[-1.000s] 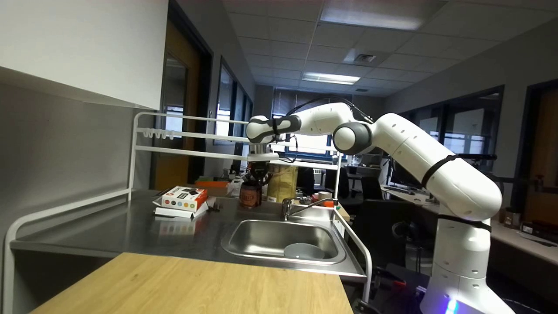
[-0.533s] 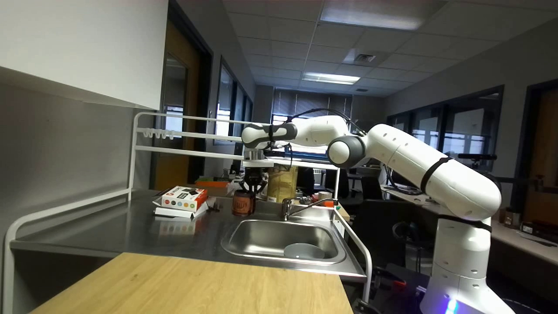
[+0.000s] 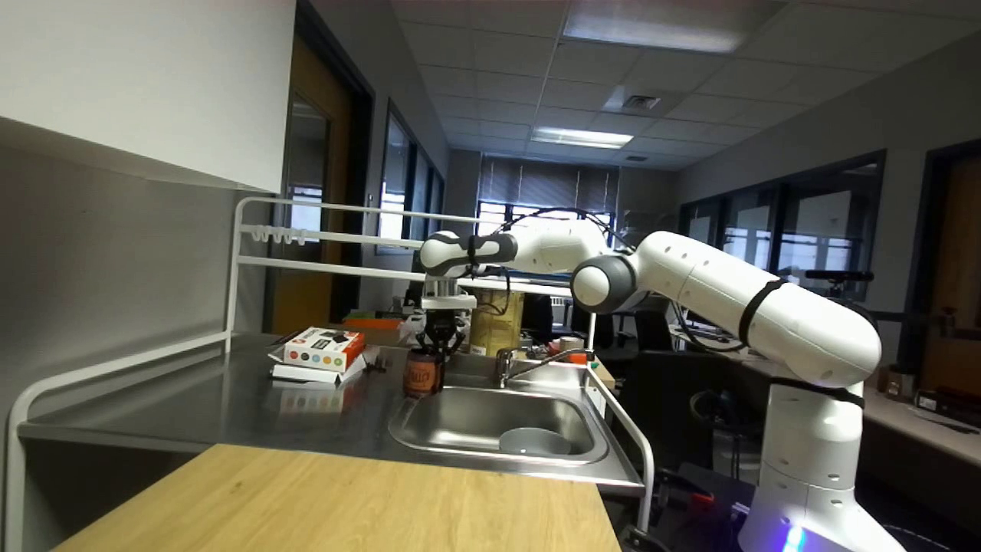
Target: Remove the brown mug from the sink
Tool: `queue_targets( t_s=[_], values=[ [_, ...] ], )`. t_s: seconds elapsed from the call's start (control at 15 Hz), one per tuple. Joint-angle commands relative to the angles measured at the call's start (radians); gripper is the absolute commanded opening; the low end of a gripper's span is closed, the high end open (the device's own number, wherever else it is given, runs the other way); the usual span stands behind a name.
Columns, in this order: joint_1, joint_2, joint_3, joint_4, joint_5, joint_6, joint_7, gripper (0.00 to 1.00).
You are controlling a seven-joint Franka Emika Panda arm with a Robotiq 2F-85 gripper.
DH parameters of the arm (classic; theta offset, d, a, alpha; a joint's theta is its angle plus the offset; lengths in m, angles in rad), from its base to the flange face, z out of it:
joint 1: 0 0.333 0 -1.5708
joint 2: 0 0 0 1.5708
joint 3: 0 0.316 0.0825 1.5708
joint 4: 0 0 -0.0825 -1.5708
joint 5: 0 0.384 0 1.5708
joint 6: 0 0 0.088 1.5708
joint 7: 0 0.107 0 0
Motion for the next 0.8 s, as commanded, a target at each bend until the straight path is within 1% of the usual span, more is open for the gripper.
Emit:
queue_targets(
  t_s=[0.0, 0.6, 0.67, 0.73],
  values=[
    [-0.001, 0.027, -0.003, 0.082, 0.002, -0.018, 0.043, 0.06],
    [0.011, 0.035, -0.009, 0.090, -0.010, -0.030, 0.074, 0.05],
    [0.012, 0.038, -0.010, 0.089, -0.010, -0.037, 0.074, 0.35],
    [0.012, 0.039, -0.011, 0.089, -0.011, -0.040, 0.073, 0.36]
  ],
)
